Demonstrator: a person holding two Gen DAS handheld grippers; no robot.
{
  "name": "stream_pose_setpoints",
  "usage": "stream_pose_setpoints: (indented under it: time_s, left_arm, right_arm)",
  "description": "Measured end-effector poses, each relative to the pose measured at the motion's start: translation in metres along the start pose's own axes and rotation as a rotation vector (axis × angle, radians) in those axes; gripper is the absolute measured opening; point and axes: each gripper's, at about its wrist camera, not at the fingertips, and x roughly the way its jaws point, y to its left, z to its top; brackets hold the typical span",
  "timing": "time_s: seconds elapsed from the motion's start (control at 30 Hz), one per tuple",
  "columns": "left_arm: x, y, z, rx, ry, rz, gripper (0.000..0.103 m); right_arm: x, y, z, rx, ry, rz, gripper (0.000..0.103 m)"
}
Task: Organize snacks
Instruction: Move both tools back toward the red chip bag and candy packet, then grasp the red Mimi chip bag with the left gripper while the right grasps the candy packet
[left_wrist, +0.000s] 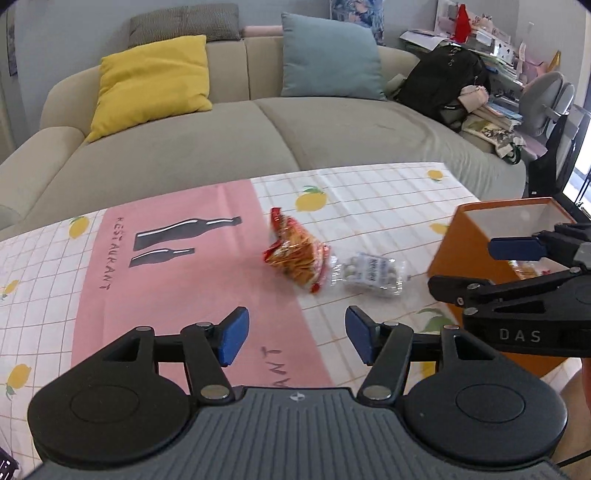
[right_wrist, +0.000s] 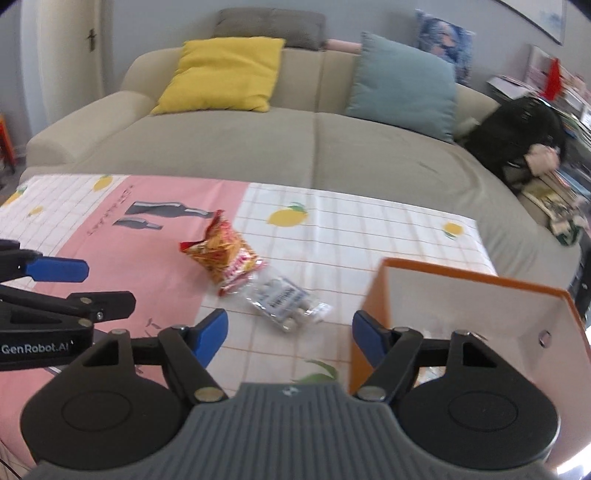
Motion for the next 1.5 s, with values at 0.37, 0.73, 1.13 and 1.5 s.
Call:
stream_pose_setpoints:
  time_s: [0.37,0.73,1.13,1.5]
  left_arm:
    - [0.041,0.045,0.006,-0.09,0.005,-0.054,0.072]
    - [0.1,0.044,0.04,-0.064,0.035,-0.142,0.079]
    - [0.166,0.046,0.057,-0.186,0.107,-0.172,0.08]
    - [0.175,0.055,0.047,-0.274,0.128,-0.199,0.058]
  right_arm:
    - [0.077,0.019,0.015,-0.05,0.09,0.017,0.072]
    - [0.136,0.017,0.028,-0.141,0.172,0.025,0.072]
    - [0.176,0.009,0.033,-0.155,0.259,0.058,0.084]
    - [0.181,0.009,0.029,-0.171,0.268,0.063,0.085]
